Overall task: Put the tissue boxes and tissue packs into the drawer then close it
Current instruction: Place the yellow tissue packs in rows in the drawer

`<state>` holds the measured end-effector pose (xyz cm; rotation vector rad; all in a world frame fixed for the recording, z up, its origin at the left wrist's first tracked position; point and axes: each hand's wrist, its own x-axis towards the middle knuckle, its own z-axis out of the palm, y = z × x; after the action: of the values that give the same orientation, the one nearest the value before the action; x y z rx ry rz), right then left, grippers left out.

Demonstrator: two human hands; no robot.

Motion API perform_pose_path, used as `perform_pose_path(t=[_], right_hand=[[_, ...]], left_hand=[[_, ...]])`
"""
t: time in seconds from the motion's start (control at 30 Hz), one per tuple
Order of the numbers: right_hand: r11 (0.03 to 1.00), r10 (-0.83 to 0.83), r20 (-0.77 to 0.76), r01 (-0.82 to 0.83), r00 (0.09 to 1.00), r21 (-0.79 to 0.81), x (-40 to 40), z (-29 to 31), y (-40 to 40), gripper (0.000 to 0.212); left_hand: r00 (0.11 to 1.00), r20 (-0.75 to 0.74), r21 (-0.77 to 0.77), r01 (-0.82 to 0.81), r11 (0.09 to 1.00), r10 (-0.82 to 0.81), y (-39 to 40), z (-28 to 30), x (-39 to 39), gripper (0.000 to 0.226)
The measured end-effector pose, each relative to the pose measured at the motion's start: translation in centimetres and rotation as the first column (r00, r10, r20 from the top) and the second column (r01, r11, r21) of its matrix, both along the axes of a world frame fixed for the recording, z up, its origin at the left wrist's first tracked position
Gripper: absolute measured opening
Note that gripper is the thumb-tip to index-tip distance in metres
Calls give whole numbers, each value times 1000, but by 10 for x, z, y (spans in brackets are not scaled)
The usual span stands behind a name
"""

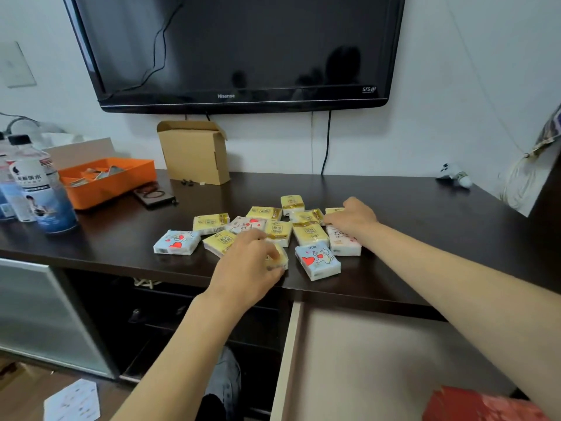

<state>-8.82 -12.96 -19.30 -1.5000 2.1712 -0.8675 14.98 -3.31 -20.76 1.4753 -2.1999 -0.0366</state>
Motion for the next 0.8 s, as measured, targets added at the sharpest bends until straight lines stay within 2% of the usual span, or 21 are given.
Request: perform_pose_path(t=[0.1,0.23,0.3,0.37,0.47,0.57,0.67,0.8], right_hand=[[996,-39,98,46,994,-78,-4,-2,-4,82],[939,-102,217,166,971,-302,-13,2,0,86],[903,-62,317,189,946,-386,-17,7,10,87],[899,27,337,125,941,-419,-23,11,27,87],[918,127,235,-25,964,-395,-33,15,65,84],[953,147,64,-124,987,-278,-51,10,108,86],[971,151,-77,-163,985,-174,-71,-1,140,80],[978,144,-175,-167,974,-128,-88,-7,168,59]], left_hand=[[1000,-8,36,-6,999,6,-4,3,3,27],[999,-40,137,-23,990,29,-3,6,6,25],[999,-25,116,-33,993,36,0,7,6,28],[998,-9,90,-54,994,55,4,10,7,37],[996,2,61,-93,994,93,14,15,12,50],[994,-71,-5,-82,997,81,26,22,8,53],[994,-106,-41,5,999,-9,40,25,-25,52],[991,-83,-37,100,994,-103,51,27,-84,53]])
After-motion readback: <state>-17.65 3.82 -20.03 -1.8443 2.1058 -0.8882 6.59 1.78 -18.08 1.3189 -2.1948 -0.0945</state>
